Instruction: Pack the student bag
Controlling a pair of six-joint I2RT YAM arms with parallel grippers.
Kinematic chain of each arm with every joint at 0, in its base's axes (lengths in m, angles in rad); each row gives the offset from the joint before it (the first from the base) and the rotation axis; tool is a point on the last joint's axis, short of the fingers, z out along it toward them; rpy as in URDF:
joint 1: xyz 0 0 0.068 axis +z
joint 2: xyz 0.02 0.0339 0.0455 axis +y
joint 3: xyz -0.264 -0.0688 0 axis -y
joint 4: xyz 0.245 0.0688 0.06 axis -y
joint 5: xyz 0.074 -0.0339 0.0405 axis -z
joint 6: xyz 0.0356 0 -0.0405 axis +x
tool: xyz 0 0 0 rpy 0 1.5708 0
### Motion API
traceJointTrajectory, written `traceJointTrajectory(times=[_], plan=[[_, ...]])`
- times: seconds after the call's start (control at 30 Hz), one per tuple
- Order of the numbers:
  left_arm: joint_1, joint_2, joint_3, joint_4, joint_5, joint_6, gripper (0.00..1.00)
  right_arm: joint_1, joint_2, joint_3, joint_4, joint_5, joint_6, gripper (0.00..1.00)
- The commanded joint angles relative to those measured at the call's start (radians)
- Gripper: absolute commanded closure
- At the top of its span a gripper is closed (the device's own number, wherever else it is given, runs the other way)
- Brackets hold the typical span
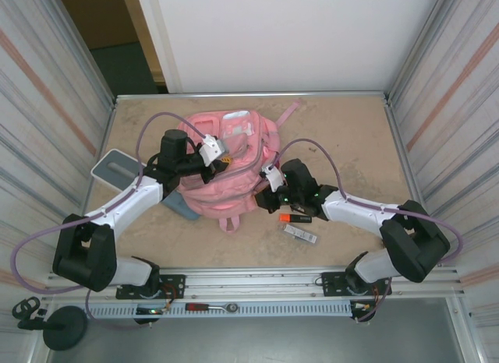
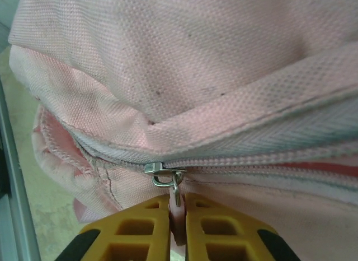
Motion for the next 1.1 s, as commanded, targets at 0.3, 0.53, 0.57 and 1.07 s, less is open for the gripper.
traceJointTrajectory(times=[0.3, 0.53, 0.57, 1.07], plan=[[0.038, -0.039, -0.006, 0.042, 0.07, 0.183, 1.0, -0.021, -0.161, 0.002, -0.267, 0.381, 0.023, 1.0], [0.037, 0.008, -0.005, 0.025, 0.047, 0.254, 1.0, -0.034, -0.118, 0.084, -0.372, 0.539, 0.035, 1.0], [0.038, 0.014, -0.003, 0.021, 0.049, 0.255, 1.0, -0.042, -0.102, 0.094, -0.376, 0.54, 0.036, 1.0], [-0.008, -0.011, 0.006, -0.025, -0.019, 0.197, 0.54, -0.082, -0.07, 0.133, -0.264, 0.244, 0.009, 1.0]])
